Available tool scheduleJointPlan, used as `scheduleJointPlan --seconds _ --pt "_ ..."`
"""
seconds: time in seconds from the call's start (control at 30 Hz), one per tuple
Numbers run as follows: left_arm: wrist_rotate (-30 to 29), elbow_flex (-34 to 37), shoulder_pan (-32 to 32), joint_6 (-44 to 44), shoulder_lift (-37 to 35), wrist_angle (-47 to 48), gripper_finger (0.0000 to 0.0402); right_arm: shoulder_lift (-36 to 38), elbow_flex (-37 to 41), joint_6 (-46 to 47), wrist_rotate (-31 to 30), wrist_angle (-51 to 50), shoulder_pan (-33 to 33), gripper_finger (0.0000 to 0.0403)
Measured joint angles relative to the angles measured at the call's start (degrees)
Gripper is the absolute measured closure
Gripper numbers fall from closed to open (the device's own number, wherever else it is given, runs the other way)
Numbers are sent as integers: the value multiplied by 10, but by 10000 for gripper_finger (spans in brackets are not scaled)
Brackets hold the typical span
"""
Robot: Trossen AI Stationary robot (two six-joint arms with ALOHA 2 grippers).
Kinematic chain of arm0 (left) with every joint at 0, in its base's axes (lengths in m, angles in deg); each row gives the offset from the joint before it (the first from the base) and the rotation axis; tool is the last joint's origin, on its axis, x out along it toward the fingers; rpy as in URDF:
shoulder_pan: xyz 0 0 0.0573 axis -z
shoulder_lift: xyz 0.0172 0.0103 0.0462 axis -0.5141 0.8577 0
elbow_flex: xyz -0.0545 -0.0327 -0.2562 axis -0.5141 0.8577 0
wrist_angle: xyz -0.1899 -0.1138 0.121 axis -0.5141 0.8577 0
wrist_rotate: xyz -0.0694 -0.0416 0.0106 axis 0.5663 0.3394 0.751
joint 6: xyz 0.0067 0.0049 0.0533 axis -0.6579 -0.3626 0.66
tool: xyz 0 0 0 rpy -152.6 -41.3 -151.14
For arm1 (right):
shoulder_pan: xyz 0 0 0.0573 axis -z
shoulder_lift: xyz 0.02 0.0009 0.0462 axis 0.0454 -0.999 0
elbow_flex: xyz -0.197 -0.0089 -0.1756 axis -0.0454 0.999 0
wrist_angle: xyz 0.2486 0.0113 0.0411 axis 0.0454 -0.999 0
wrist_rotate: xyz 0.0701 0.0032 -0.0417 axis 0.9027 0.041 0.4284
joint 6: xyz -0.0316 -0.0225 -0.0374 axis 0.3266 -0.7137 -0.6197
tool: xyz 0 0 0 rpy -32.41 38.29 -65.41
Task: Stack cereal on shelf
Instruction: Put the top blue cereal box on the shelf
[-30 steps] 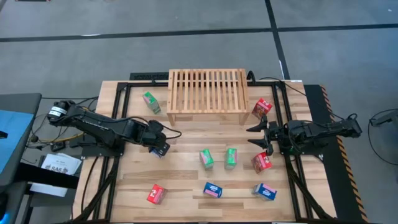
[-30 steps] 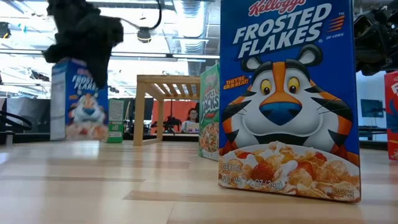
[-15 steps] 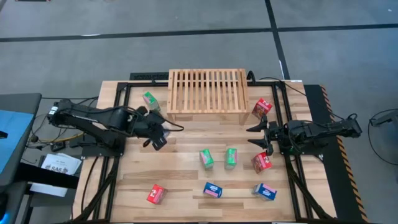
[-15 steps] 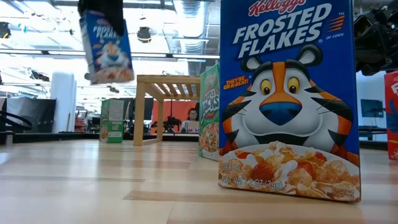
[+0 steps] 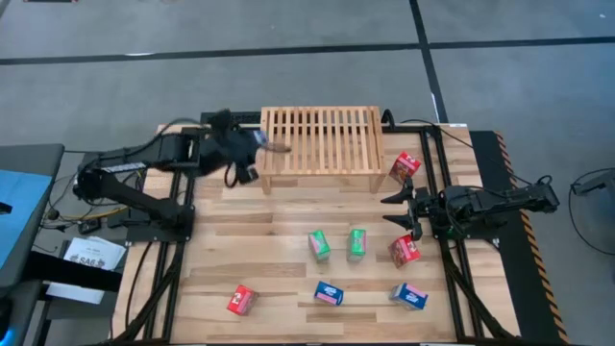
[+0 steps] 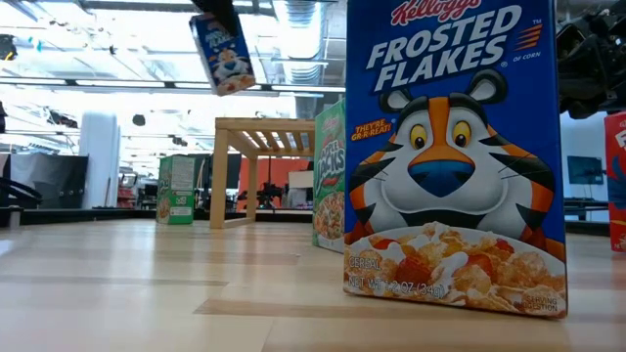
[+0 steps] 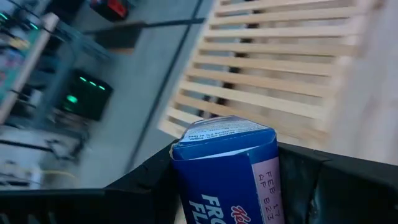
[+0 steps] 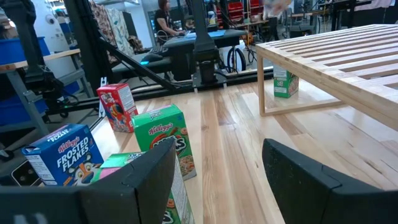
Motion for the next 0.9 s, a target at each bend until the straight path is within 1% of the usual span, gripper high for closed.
scheduleJointPlan --seconds 0.1,0.23,0.33,0.43,0.53,0.7,0.9 --pt "43 0 -64 80 0 -60 221 0 0 0 0 0 0 137" --pt "134 0 -144 161 5 -123 221 0 0 0 0 0 0 137" --pt "190 0 -193 220 16 -157 221 0 0 0 0 0 0 137" --pt "230 -1 -224 274 33 -202 221 0 0 0 0 0 0 137" --pt "266 0 -245 314 51 -227 221 0 0 0 0 0 0 137" --pt "279 0 -264 344 81 -251 221 0 0 0 0 0 0 137" --pt "289 0 -283 328 111 -263 221 0 0 0 0 0 0 137"
